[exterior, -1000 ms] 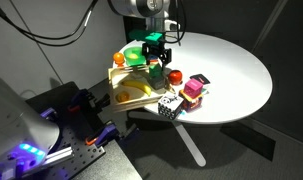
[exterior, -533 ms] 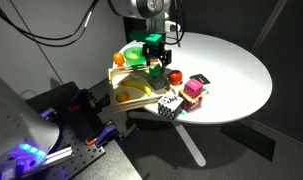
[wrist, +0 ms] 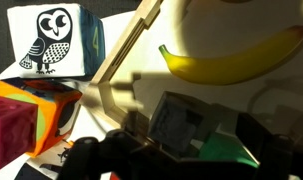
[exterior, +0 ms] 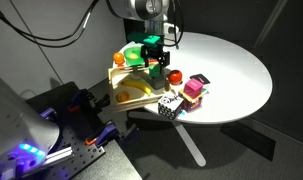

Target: Pick up the lime green block and put it on the tray

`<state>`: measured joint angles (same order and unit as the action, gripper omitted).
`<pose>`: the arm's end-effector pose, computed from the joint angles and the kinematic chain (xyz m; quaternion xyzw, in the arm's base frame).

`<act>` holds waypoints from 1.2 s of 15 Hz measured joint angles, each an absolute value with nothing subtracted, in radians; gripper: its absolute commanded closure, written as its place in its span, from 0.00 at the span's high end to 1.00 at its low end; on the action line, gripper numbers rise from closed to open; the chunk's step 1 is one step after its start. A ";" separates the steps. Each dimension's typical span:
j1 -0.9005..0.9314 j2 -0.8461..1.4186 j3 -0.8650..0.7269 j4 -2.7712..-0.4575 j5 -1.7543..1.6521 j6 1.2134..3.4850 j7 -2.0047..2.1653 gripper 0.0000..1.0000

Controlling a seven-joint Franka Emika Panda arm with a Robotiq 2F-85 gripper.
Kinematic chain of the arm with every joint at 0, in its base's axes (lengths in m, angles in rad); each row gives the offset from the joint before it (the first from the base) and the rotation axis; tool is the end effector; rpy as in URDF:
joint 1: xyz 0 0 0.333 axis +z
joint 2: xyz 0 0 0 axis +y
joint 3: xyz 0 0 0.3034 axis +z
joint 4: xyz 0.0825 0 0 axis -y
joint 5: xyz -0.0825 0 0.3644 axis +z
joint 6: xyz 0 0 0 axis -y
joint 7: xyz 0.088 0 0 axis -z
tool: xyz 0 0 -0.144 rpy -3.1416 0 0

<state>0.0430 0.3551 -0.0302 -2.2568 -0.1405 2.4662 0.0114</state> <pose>0.5045 0.0026 0.1610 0.9946 0.0591 -0.0722 0.0460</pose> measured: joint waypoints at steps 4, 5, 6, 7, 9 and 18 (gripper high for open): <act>0.045 0.340 -0.021 -2.264 -0.140 2.466 0.011 1.00; 0.045 0.332 -0.019 -2.269 -0.140 2.466 0.011 1.00; 0.046 0.322 -0.016 -2.273 -0.140 2.466 0.011 1.00; 0.046 0.311 -0.012 -2.279 -0.140 2.466 0.011 1.00; 0.047 0.287 -0.005 -2.291 -0.140 2.466 0.011 1.00; 0.053 0.144 0.022 -2.367 -0.140 2.414 0.012 1.00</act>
